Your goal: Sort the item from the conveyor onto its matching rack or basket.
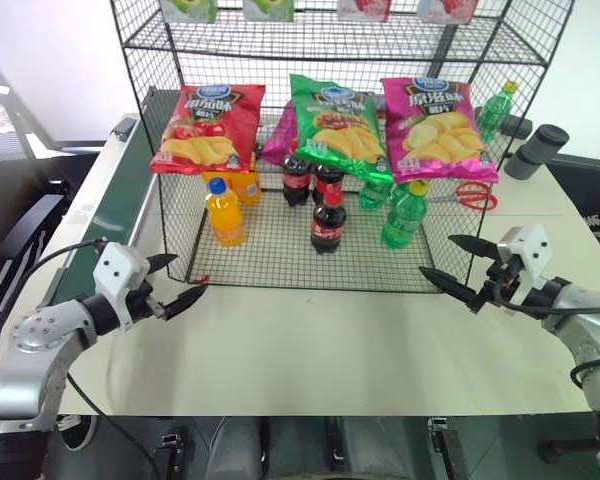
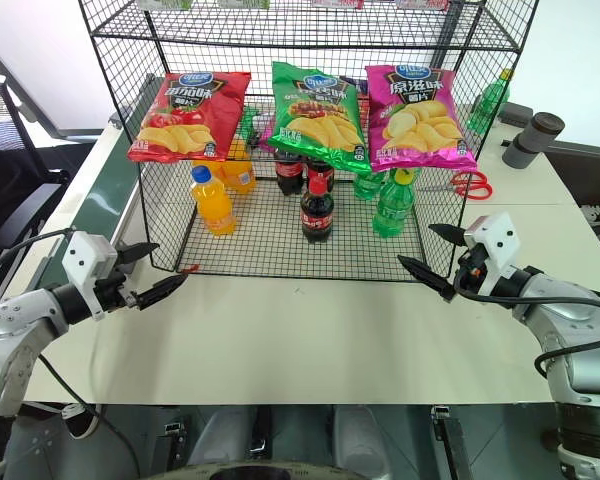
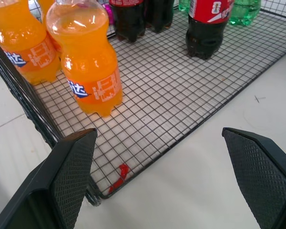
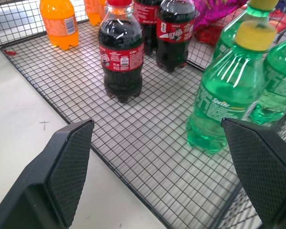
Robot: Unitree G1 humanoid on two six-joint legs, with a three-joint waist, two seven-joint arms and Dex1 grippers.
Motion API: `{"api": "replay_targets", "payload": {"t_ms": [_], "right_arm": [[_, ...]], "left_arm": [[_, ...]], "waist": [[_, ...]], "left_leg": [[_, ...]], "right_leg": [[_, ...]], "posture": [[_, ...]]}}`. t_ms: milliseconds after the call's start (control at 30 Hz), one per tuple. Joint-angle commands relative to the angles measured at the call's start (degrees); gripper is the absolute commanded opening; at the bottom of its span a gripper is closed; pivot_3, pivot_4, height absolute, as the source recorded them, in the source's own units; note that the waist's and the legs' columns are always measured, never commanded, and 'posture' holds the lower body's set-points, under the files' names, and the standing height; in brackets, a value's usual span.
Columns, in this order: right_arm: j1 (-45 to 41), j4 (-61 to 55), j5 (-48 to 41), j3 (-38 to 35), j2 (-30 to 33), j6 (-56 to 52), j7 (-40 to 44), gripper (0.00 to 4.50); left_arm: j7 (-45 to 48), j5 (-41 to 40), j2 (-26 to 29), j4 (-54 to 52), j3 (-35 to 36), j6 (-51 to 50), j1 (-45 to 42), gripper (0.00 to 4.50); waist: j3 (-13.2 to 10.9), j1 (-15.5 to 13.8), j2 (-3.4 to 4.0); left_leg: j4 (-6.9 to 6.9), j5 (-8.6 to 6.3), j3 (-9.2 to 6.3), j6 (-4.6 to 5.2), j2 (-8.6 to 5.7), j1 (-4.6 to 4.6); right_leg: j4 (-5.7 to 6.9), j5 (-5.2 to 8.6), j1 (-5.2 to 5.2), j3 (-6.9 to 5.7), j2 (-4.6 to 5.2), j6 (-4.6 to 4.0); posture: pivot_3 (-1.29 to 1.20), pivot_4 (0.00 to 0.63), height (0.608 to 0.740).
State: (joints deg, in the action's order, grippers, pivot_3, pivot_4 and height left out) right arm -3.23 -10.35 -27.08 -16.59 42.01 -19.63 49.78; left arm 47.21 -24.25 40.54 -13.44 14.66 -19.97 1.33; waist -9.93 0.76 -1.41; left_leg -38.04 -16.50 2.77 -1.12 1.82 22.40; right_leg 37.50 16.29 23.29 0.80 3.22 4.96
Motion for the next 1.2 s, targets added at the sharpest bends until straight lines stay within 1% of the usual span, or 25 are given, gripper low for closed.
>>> {"api": "replay_targets", "payload": {"t_ms": [33, 233, 600, 967, 1200], "right_arm": [[-1.1, 0.3, 0.3, -0.6, -0.6, 1.9, -0.5, 4.45], [-2.0, 4.0, 2.6, 0.0, -2.4, 5.2, -2.1, 4.45], [-2.3, 8.9, 4.1, 0.2, -3.7, 9.7, -1.8, 4.45], [-2.0, 11.3, 5.1, 1.0, -4.7, 12.3, -1.1, 4.45], [-2.7, 10.6, 5.1, 1.7, -4.9, 11.8, -1.6, 4.45]], "left_arm": [[-0.3, 0.3, -0.2, -0.1, 0.3, 1.4, -0.6, 4.5], [-1.4, 0.4, -1.6, 0.4, 0.4, 2.3, -0.3, 4.5], [-3.6, 1.3, -5.0, 0.3, 0.6, 4.4, 1.9, 4.5], [-4.9, 0.6, -5.4, -2.2, 1.3, 4.2, 4.7, 4.5], [-5.8, 0.1, -5.3, -3.8, 1.7, 3.7, 6.3, 4.5]], "waist": [[0.0, 0.0, 0.0], [0.0, 0.0, 0.0], [0.0, 0.0, 0.0], [0.0, 0.0, -0.01], [0.0, 0.0, 0.0]], "left_leg": [[0.0, 0.0, 0.0, 0.0, 0.0, 0.0], [-0.01, 0.0, 0.0, 0.0, 0.0, 0.0], [-0.03, 0.0, 0.0, 0.0, 0.0, -0.01], [-0.05, 0.0, 0.0, 0.0, 0.0, -0.05], [-0.06, 0.0, 0.0, 0.0, 0.0, -0.06]], "right_leg": [[0.0, 0.0, 0.0, 0.0, 0.0, 0.0], [0.01, 0.0, -0.01, 0.0, 0.0, 0.0], [0.03, -0.01, -0.01, 0.01, 0.0, 0.01], [0.03, -0.02, -0.07, 0.01, 0.02, 0.03], [0.04, -0.02, -0.08, 0.01, 0.04, 0.02]], "posture": [[0.0, 0.15, 0.74], [0.0, 0.15, 0.74], [0.0, 0.15, 0.74], [0.0, 0.15, 0.74], [0.0, 0.15, 0.74]]}}
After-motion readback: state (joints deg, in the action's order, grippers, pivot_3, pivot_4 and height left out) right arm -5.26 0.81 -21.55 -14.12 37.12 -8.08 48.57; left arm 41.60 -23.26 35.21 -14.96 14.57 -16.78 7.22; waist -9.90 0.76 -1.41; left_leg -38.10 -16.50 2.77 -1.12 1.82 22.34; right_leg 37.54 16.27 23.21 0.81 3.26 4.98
